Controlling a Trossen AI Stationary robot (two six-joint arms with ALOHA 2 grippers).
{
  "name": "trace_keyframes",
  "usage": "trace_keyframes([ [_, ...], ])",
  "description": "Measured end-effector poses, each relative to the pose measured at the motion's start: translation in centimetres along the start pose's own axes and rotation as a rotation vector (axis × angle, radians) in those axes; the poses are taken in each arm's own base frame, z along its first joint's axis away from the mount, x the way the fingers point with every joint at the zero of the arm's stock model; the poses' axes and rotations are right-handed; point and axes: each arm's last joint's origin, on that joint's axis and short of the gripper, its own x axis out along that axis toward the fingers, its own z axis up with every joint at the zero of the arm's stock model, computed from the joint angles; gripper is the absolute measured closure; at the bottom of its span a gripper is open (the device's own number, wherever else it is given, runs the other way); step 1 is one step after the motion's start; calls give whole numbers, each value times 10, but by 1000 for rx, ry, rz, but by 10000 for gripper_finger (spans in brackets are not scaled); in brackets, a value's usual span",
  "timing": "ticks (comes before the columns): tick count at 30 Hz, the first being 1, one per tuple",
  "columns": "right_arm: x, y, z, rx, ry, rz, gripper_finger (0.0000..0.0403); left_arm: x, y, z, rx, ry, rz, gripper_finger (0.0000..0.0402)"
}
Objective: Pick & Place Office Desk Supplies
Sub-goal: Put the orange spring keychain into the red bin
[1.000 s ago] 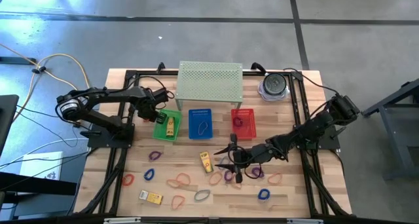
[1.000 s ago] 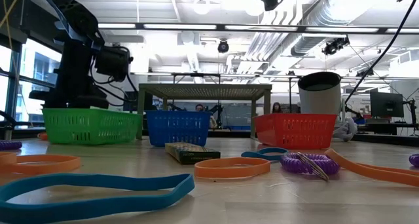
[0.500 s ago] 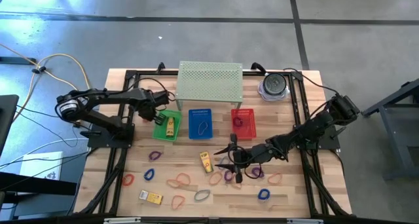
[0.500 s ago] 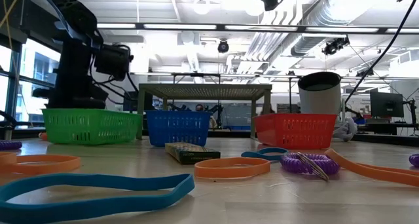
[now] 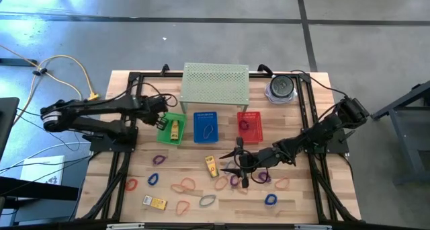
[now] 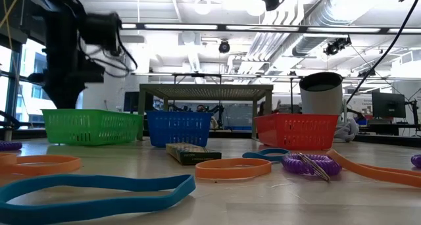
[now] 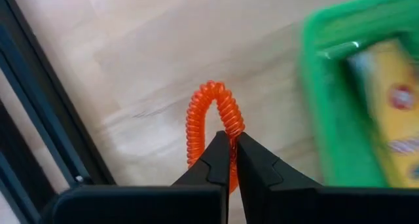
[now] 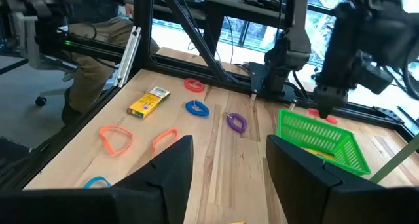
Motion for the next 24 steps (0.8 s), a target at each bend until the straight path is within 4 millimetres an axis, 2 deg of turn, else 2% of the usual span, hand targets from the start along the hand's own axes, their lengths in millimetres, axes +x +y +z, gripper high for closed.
trace_keyframes([
  [7, 2, -5, -2, -5, 20, -14, 220, -27, 0, -18, -16, -143, -129, 398],
  [11, 4, -10, -4, 23, 29, -24, 220, -33, -3, -26, 30, -157, -178, 398],
  [19, 5, -15, -4, 55, 30, 7, 220, -38, -8, -36, 60, -172, -165, 400],
  [24, 5, -15, -4, 54, 29, 8, 220, -61, -21, -36, 97, -213, -295, 400],
])
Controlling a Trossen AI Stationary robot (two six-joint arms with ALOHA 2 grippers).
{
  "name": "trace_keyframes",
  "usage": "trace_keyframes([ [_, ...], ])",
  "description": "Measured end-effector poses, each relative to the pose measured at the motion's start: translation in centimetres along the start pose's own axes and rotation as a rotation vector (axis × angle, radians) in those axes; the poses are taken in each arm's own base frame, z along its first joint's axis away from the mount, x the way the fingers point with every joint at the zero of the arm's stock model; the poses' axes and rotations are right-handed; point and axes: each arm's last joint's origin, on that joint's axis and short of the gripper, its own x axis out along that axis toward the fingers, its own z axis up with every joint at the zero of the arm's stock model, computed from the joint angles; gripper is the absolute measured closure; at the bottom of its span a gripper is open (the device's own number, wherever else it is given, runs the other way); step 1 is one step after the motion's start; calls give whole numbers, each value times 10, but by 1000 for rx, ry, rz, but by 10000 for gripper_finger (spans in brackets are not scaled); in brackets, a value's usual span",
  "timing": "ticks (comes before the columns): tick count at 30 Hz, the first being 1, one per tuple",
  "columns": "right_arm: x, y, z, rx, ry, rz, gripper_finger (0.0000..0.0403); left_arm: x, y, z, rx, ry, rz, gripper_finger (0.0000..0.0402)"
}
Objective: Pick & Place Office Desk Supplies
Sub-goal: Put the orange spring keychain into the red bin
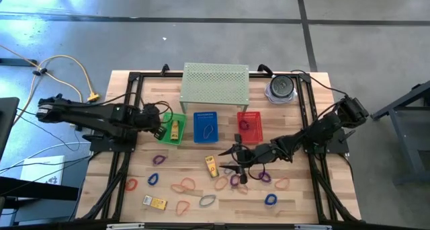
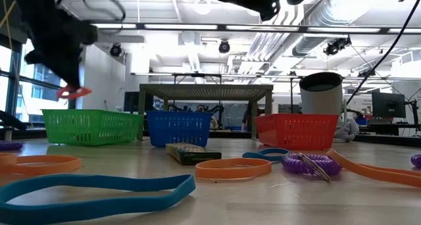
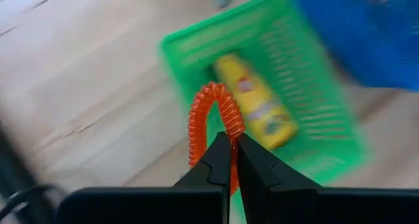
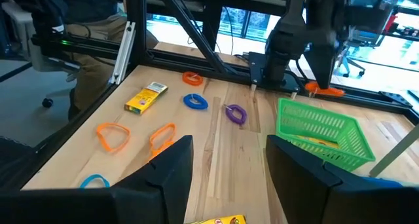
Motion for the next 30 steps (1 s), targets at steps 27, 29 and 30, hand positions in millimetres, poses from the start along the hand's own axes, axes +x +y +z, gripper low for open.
trace_keyframes([
  [27, 2, -6, -2, 25, 19, -21, 220, 20, -164, -18, 527, -357, -984, 398],
  [29, 2, -6, -2, 25, 20, -18, 220, 26, -167, -18, 533, -345, -1008, 398],
  [30, 2, -6, -2, 25, 20, -18, 220, 29, -169, -18, 534, -344, -1019, 398],
])
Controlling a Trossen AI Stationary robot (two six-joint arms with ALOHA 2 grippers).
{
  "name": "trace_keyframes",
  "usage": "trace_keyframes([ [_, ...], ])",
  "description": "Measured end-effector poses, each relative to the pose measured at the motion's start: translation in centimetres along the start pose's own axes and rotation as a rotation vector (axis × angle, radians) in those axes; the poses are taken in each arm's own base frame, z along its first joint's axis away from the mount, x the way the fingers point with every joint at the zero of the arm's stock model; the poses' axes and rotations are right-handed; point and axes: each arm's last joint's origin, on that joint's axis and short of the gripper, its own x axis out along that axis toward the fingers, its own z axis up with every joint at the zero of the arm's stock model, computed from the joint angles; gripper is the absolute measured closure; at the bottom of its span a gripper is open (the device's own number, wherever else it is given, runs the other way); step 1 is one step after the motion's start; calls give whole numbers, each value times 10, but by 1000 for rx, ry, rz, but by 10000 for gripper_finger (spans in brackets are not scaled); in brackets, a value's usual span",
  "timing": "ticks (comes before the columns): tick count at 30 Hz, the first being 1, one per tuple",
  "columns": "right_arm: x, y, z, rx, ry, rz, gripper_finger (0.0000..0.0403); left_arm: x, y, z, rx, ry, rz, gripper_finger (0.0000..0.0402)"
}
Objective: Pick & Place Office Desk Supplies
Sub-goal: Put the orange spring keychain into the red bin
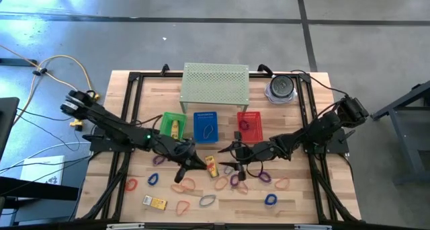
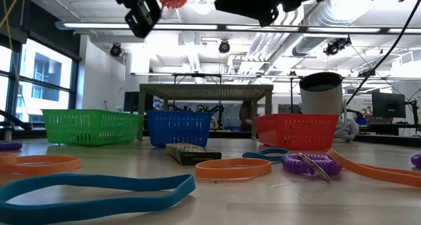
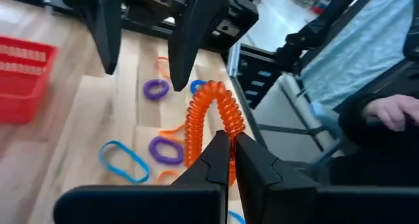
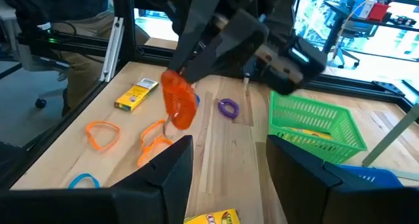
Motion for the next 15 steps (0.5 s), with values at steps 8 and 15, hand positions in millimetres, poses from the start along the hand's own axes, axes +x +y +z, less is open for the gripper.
trace_keyframes([
  [8, 0, 2, -1, -1, 5, 74, 220, 7, 13, -3, -8, 12, 27, 397],
  [15, 0, 1, -1, -3, 5, 91, 220, 10, 13, -3, -12, -9, 17, 397],
])
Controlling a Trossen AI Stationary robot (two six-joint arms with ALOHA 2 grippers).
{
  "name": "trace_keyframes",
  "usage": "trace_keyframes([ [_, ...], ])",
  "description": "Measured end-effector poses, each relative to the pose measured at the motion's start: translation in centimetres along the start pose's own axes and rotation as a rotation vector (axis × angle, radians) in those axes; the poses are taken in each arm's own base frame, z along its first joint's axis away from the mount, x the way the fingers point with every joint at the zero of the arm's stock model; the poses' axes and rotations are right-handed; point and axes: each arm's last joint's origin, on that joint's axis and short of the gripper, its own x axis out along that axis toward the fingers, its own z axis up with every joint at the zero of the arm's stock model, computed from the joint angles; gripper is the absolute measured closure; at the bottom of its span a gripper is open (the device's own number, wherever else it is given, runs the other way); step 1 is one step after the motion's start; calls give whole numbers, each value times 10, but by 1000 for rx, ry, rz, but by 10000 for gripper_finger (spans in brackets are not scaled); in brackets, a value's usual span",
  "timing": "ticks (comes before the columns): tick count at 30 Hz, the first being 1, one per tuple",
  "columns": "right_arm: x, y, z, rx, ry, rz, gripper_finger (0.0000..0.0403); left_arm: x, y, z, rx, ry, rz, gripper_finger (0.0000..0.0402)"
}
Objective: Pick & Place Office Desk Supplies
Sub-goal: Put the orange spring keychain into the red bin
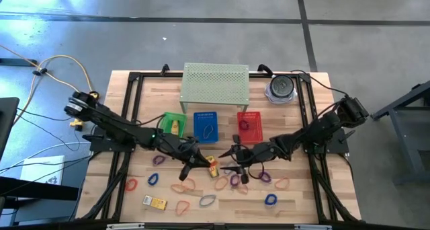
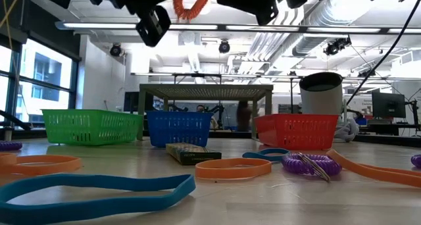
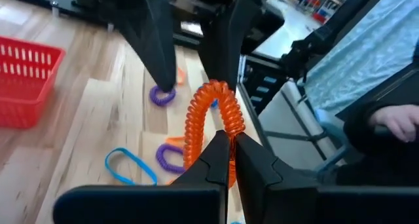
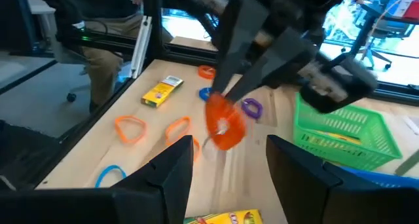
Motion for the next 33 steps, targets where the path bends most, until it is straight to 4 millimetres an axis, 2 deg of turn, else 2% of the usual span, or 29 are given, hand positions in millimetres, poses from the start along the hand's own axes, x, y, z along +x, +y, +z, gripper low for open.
trace_keyframes([
  [9, 1, -5, -2, 19, 12, -9, 220, 10, 9, -4, -5, -5, -24, 397],
  [17, 13, -4, -15, 11, 26, -6, 220, 11, 16, 0, -26, -30, -35, 397],
  [27, 15, -3, -14, -21, -1, 12, 220, 15, 18, -5, -31, -6, -44, 397],
  [33, 15, -3, -14, -24, 0, 22, 256, 15, 18, -5, -31, -7, -45, 397],
])
